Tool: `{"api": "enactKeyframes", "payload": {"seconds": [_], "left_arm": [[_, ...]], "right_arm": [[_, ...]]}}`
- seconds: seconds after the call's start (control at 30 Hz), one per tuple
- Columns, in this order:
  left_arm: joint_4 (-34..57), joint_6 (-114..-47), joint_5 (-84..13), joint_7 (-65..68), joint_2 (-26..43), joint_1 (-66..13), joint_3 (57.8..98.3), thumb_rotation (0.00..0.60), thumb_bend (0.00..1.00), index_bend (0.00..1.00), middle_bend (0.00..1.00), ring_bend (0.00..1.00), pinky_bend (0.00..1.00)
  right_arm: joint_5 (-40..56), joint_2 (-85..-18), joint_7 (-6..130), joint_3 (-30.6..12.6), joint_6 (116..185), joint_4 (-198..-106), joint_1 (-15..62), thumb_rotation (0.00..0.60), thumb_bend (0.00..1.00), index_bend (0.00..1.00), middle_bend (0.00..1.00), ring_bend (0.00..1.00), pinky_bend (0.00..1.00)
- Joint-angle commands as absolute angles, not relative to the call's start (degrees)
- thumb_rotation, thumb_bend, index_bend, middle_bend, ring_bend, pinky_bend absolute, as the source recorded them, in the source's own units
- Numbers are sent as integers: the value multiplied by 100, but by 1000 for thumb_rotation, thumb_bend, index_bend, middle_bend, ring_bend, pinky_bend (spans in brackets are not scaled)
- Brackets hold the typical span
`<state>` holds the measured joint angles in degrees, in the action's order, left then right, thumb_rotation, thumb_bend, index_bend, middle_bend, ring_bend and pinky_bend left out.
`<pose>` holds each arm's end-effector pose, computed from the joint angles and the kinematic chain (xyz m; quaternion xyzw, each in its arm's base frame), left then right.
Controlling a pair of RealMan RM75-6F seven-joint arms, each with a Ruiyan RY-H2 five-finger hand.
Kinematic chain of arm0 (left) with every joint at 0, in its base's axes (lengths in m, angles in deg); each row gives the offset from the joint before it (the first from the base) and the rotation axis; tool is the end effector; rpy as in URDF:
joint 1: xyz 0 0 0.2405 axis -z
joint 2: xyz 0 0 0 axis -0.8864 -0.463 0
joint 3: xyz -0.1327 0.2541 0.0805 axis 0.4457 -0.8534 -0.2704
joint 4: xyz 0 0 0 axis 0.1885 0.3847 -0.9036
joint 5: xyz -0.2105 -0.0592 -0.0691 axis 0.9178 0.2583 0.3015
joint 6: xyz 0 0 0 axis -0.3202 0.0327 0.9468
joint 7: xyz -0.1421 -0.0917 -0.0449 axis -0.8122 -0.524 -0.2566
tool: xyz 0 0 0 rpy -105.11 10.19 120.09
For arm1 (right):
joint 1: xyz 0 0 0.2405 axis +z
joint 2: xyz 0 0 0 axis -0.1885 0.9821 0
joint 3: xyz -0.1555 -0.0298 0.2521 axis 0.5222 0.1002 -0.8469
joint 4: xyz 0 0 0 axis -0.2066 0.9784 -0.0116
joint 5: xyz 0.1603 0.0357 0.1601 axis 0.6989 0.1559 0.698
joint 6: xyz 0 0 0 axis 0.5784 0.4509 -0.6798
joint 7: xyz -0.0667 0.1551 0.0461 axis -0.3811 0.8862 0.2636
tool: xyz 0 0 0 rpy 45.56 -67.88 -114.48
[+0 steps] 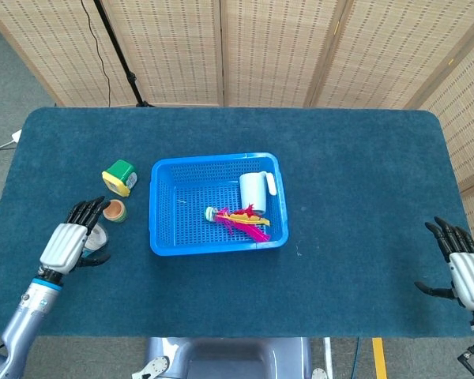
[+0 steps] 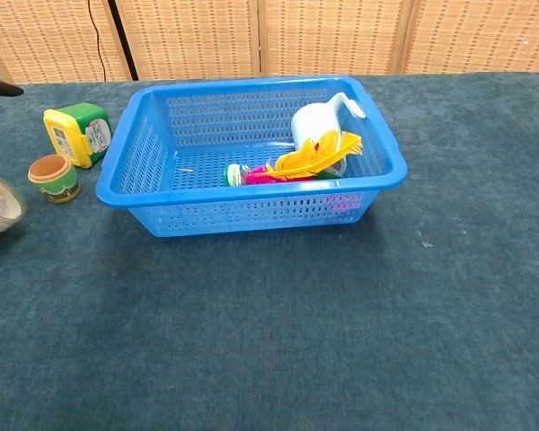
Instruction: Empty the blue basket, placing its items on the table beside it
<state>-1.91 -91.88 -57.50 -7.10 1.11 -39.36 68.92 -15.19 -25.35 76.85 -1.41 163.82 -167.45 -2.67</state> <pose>-0.3011 0.3061 0.0604 -0.6482 -0.4339 -0.4432 0.4417 -0.3727 -0.2379 0.1884 0.5966 -0.4479 0.3923 0.5382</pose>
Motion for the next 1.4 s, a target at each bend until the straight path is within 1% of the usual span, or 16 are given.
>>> {"api": "enactKeyframes", "payload": {"seconds": [0.03,0.17,0.27,0.37,0.6,0.8,0.97,1.13,1.3,1.4], "left_arm": [[-979,-9643,-6017,-547,-496,-4117,6944,600,131,0,0,0,0],[-1719,-10144,-6016,93,-1062,-4403,7023,600,130,0,0,0,0],[-2078,-10309,-5872,318,-1318,-4572,7047,600,131,0,0,0,0],[-2329,-10375,-5785,444,-1549,-4711,7035,600,130,0,0,0,0],[-2385,-10477,-5878,156,-1776,-4851,7117,600,130,0,0,0,0],[-2348,-10491,-5977,-236,-1907,-4935,7170,600,130,0,0,0,0],[-2285,-10577,-6072,-555,-2002,-5024,7221,600,131,0,0,0,0],[-2199,-10663,-6183,-856,-2065,-5114,7252,600,131,0,0,0,0],[-2146,-10653,-6198,-1040,-2111,-5161,7285,600,131,0,0,0,0],[-2115,-10668,-6234,-1101,-2124,-5197,7291,600,130,0,0,0,0]], "right_arm": [[-1568,-2497,7524,-209,16356,-16839,-162,600,0,0,0,0,0],[-1702,-2387,7272,-414,16122,-16997,226,600,0,0,0,0,0],[-1799,-2370,7269,-549,15828,-17024,570,600,0,0,0,0,0],[-1979,-2413,7257,-738,15338,-17064,1139,600,0,0,0,0,0],[-2250,-2836,7042,-1028,14629,-17017,2136,600,0,0,0,0,0],[-2384,-3518,6978,-1236,14111,-16814,3003,600,0,0,0,0,0],[-2349,-4211,6999,-1367,13670,-16261,3710,600,0,0,0,0,0],[-2555,-4942,7001,-1433,13676,-15428,4326,600,0,0,0,0,0],[-2737,-5433,7034,-1355,13669,-14616,4786,600,0,0,0,0,0],[-2882,-5637,6993,-1223,13576,-14022,5057,600,0,0,0,0,0]]}}
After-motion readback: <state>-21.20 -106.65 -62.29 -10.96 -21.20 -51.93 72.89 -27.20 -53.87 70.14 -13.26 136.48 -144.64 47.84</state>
